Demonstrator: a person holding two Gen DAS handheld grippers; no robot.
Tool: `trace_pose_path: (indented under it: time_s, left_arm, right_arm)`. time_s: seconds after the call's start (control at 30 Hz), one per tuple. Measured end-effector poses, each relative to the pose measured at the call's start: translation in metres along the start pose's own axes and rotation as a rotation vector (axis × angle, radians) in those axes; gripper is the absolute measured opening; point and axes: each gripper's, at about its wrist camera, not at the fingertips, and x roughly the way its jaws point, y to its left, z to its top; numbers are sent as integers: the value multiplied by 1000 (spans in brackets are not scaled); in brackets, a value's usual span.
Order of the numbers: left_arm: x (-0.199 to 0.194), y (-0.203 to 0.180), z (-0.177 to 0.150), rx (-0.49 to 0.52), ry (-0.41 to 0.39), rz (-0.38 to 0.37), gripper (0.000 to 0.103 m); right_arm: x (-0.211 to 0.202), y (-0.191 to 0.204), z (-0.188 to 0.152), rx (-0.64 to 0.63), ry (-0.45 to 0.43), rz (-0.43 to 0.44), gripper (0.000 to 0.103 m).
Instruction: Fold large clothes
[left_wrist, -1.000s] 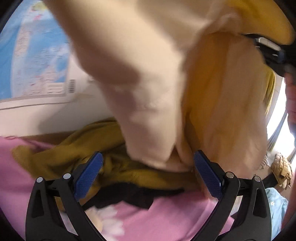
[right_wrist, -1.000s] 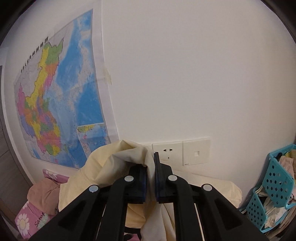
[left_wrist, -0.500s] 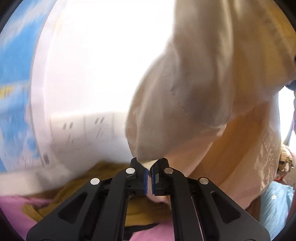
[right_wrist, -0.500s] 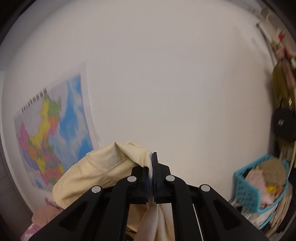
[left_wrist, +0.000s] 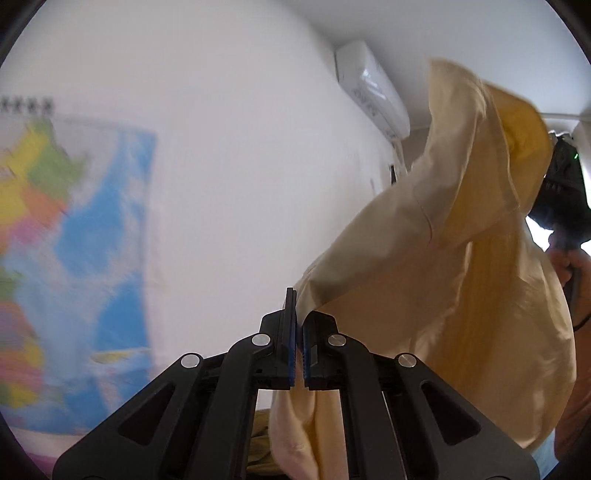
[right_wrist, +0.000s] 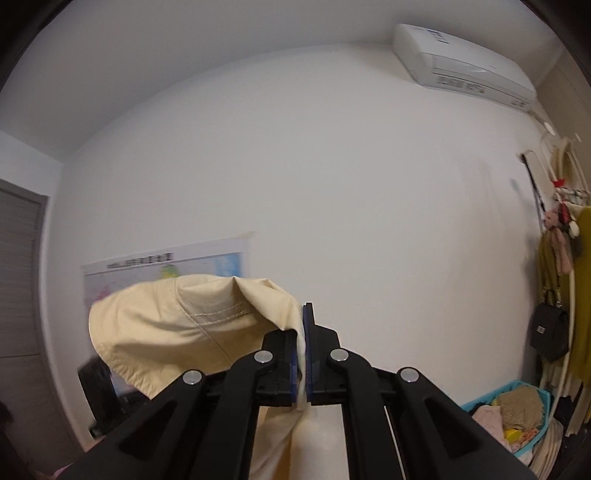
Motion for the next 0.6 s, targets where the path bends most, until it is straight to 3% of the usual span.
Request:
trace_pose_path:
  time_s: [0.07,0.2,0.43,0.6]
  left_arm:
    - [-30,5,13,12,-14,40,3]
    - [-126,-13,38,78,-35,169,3]
    - [-264,-25,44,137,36,403,3]
    - [-269,-17,34,158,92,508,3]
  right_arm:
    - [-10,12,-1,2,12,68,3]
    - [-22,44,-12,-11,49,199,3]
    - [-16,92,-54,-9,148,463,3]
    - [46,90,-90,78,241,587,3]
